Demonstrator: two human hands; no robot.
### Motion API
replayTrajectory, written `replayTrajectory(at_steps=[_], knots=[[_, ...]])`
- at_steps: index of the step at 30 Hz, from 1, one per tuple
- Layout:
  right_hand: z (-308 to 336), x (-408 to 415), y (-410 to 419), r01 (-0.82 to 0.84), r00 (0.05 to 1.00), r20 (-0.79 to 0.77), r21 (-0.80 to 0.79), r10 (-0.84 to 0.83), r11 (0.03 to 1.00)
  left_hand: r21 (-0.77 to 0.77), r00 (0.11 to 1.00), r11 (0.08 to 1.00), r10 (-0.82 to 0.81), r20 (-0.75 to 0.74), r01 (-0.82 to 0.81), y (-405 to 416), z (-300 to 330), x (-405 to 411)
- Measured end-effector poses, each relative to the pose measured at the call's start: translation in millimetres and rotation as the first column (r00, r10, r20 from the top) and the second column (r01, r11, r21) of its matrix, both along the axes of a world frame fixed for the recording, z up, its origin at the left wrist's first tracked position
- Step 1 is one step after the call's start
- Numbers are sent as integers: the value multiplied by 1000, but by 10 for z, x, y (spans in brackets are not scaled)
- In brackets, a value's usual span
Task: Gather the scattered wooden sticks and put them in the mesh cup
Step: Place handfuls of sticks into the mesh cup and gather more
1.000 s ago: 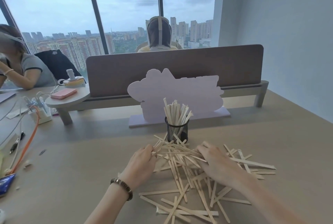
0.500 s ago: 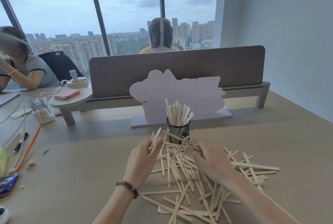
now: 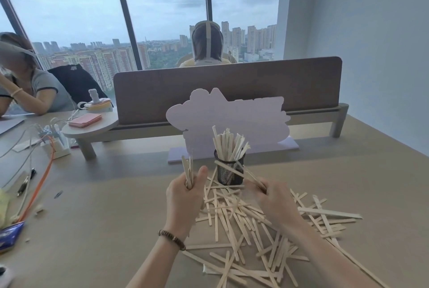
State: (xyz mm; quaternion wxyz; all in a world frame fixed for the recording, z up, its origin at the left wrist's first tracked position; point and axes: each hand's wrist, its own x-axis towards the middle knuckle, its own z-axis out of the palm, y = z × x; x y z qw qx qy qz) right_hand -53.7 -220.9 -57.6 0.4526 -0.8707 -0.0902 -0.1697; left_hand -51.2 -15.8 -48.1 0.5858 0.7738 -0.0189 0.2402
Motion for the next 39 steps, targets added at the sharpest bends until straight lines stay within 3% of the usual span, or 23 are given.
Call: replayTrajectory(at_steps=[5, 7, 10, 22, 32, 39], knots=[[40, 34, 12, -43, 993, -98, 224, 67, 974, -219, 999, 975, -39, -26, 33, -73, 72, 44], [65, 39, 5, -82, 975, -163, 374, 152, 924, -339, 995, 940, -69, -65, 43, -116, 110, 47], [111, 53, -6, -124, 964, -134, 535, 228, 836, -408, 990, 911, -99, -99, 51, -172, 146, 53], [40, -9, 43, -136, 973, -91, 524, 214, 841, -376, 970, 921, -177, -169, 102, -242, -76, 50], [-96, -47, 121, -157, 973, -70, 494, 219, 855, -202, 958, 960, -230, -173, 195, -341, -339, 8], [-30, 1, 80, -130, 978, -58, 589, 202, 797, -271, 975, 938, -223, -4, 214, -332, -228, 25]])
